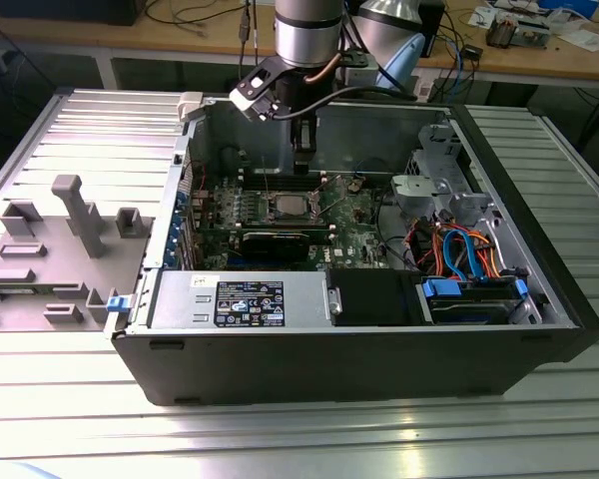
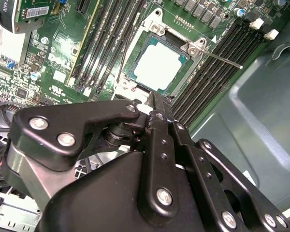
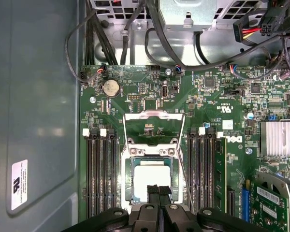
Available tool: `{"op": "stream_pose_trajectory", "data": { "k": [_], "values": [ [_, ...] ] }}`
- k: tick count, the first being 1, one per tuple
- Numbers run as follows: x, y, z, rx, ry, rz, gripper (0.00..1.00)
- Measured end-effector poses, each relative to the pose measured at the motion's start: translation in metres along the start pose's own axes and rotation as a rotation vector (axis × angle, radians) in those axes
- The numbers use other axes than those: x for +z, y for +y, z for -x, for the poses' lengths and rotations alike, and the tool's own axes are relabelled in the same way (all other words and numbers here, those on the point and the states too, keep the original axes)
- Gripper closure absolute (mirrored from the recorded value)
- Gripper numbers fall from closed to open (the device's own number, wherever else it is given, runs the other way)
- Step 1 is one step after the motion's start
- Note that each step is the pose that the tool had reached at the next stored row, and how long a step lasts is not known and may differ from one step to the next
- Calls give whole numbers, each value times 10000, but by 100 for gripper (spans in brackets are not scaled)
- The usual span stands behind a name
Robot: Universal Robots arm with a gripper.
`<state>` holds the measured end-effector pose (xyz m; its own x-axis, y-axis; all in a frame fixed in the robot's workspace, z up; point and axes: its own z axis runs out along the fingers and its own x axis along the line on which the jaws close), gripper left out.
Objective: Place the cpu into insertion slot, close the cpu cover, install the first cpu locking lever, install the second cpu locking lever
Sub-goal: 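Close the cpu cover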
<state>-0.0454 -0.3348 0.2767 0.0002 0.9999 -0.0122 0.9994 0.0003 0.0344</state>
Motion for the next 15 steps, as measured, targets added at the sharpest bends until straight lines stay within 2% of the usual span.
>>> {"op": "stream_pose_trajectory", "data": {
  "k": [11, 15],
  "values": [
    [2, 66, 0, 0, 0, 0, 89],
    [2, 71, 0, 0, -1, 0, 89]
  ]
}}
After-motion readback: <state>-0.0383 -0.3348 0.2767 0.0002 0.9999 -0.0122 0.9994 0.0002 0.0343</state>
